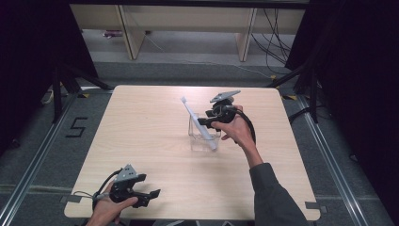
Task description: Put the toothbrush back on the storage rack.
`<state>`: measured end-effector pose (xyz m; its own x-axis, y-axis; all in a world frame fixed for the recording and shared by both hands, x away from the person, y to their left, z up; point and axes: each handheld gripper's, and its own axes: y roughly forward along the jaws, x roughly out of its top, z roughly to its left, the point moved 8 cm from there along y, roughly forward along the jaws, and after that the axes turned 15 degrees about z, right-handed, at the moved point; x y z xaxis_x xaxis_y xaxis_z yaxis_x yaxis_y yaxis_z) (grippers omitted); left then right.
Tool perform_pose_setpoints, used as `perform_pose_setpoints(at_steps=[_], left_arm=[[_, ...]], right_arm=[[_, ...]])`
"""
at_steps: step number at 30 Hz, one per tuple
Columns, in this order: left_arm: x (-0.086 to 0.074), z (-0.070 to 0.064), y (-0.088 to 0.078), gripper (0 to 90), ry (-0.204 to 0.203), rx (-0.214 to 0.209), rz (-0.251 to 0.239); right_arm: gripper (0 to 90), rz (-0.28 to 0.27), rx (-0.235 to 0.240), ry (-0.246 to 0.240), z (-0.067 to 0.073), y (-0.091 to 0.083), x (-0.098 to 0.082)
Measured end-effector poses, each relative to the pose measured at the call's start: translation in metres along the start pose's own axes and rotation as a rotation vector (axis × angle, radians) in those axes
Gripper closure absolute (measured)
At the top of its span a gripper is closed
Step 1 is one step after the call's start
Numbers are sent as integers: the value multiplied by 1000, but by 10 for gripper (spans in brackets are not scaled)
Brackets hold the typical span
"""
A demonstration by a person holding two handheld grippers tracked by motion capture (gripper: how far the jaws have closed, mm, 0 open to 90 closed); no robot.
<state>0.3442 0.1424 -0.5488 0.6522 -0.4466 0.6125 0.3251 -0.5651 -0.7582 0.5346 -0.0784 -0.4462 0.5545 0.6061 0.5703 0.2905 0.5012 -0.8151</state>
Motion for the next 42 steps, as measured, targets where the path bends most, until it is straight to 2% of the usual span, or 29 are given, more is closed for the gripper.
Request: perform_pose_setpoints(at_steps=[1, 2, 4, 6, 7, 9, 13, 14, 15, 16, 17, 20, 21, 25, 29, 30, 31, 33, 34, 35, 36, 37, 40, 41, 42], left_arm=[[0, 0, 0, 150, 0, 0, 0], [0, 0, 0, 149, 0, 0, 0], [0, 1, 0, 149, 8, -2, 1], [0, 1, 0, 150, 4, -3, -2], [0, 1, 0, 149, 5, -1, 2], [0, 1, 0, 150, 2, 0, 1], [0, 0, 0, 149, 2, -2, -4], [0, 0, 0, 149, 1, -1, -4], [0, 1, 0, 149, 7, 2, 1], [0, 0, 0, 149, 2, 0, -3], [0, 0, 0, 150, 2, -1, -4], [0, 0, 0, 150, 2, -1, -4], [0, 1, 0, 149, 6, 1, 0], [0, 0, 0, 150, 3, 0, -3], [0, 1, 0, 150, 6, 2, 1], [0, 1, 0, 150, 6, 2, 1], [0, 0, 0, 149, 2, -1, -4], [0, 0, 0, 149, 1, 0, 1], [0, 0, 0, 149, 1, -2, -1], [0, 0, 0, 149, -3, 5, -4], [0, 0, 0, 149, 0, 2, 0], [0, 0, 0, 149, 3, 1, 0], [0, 1, 0, 150, 0, 1, 0], [0, 1, 0, 149, -1, 4, -1], [0, 0, 0, 149, -1, 3, -1]], right_arm=[[461, 2, -10, 5, -1, -2, 0], [454, -4, -26, -14, -3, -3, 0], [443, -10, 4, 14, 0, -3, 0], [427, -17, -25, 2, -4, -7, 0], [427, -28, 0, 5, -2, -7, 1], [419, -44, -21, 14, -3, -10, 1], [403, -40, -25, 12, -5, -15, -1], [397, -35, -30, 29, -5, -17, -3], [393, -41, -37, 24, -5, -17, -3], [388, -49, -41, -11, -7, -18, -2], [383, -49, -40, 11, -6, -19, -3], [355, -43, -40, 32, -4, -24, -5], [355, -49, -58, 14, -6, -25, -5], [349, -45, -51, 25, -4, -28, -8], [350, -58, -65, 6, -6, -31, -9], [350, -49, -50, 35, -4, -32, -10], [350, -61, -64, 2, -6, -33, -9], [350, -69, -56, 25, -5, -35, -10], [350, -72, -54, 2, -6, -36, -11], [351, -64, -71, 17, -6, -39, -12], [351, -64, -60, 18, -5, -40, -13], [351, -69, -77, 3, -7, -41, -13], [352, -75, -60, 27, -5, -43, -15], [352, -80, -82, 2, -8, -44, -15], [352, -68, -76, 18, -7, -46, -18]])
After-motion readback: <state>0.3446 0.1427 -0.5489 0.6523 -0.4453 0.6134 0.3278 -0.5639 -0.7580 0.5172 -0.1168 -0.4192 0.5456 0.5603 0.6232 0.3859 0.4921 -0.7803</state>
